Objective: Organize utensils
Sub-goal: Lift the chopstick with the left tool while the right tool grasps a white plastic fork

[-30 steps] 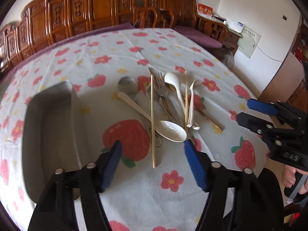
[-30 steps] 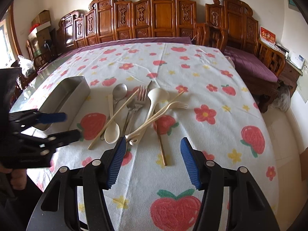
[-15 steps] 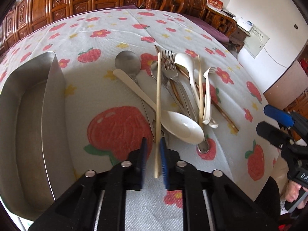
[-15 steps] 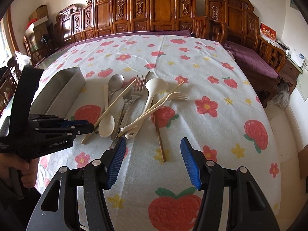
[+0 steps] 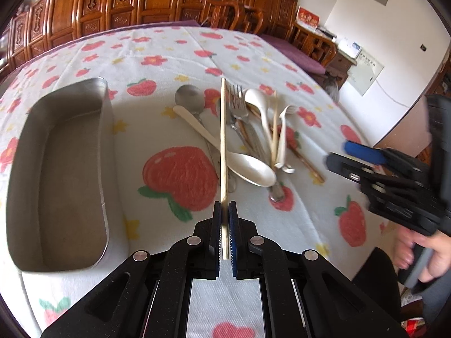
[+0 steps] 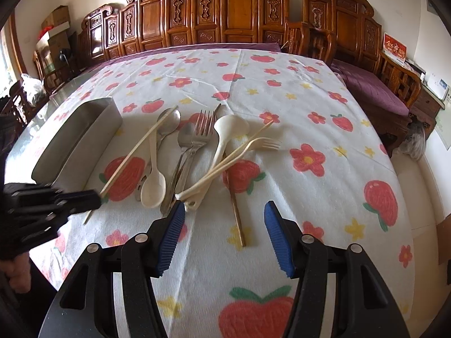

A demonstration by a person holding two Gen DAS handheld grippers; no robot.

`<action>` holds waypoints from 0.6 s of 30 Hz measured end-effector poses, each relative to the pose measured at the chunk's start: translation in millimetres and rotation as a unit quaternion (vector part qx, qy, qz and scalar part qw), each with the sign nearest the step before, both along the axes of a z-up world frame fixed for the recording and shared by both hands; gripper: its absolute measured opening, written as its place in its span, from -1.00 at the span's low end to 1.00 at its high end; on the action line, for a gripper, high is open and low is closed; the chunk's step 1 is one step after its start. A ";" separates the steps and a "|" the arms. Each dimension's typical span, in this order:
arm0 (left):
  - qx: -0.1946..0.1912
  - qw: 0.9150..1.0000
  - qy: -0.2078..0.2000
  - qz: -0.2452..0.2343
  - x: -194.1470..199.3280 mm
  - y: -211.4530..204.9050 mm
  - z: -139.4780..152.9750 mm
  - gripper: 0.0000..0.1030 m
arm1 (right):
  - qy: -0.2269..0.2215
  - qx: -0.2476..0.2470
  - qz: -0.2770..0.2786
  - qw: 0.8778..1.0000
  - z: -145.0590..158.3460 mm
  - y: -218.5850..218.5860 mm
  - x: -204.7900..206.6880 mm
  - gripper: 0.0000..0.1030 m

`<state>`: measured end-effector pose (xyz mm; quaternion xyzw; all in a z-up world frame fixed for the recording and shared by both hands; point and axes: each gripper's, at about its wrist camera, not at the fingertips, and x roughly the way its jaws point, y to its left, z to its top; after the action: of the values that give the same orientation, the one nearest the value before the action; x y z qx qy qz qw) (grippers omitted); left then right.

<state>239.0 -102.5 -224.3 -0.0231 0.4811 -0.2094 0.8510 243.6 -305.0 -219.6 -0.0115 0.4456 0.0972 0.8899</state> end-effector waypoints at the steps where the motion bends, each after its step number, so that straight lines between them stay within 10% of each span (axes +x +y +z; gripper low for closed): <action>1: -0.002 1.000 -0.006 0.001 -4.2 0.6 5.1 -0.93 | 0.001 0.003 -0.002 1.000 -1.3 0.0 3.6 0.08; 18: -0.009 0.999 -0.053 0.000 -27.7 4.4 43.1 -0.92 | 0.056 0.064 -0.072 0.994 -31.7 -11.1 89.7 -0.48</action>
<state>211.3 -98.1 -181.2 -0.0196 0.4332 -0.2150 0.8750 333.3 -316.1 -251.3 0.0830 0.4873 0.0620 0.8671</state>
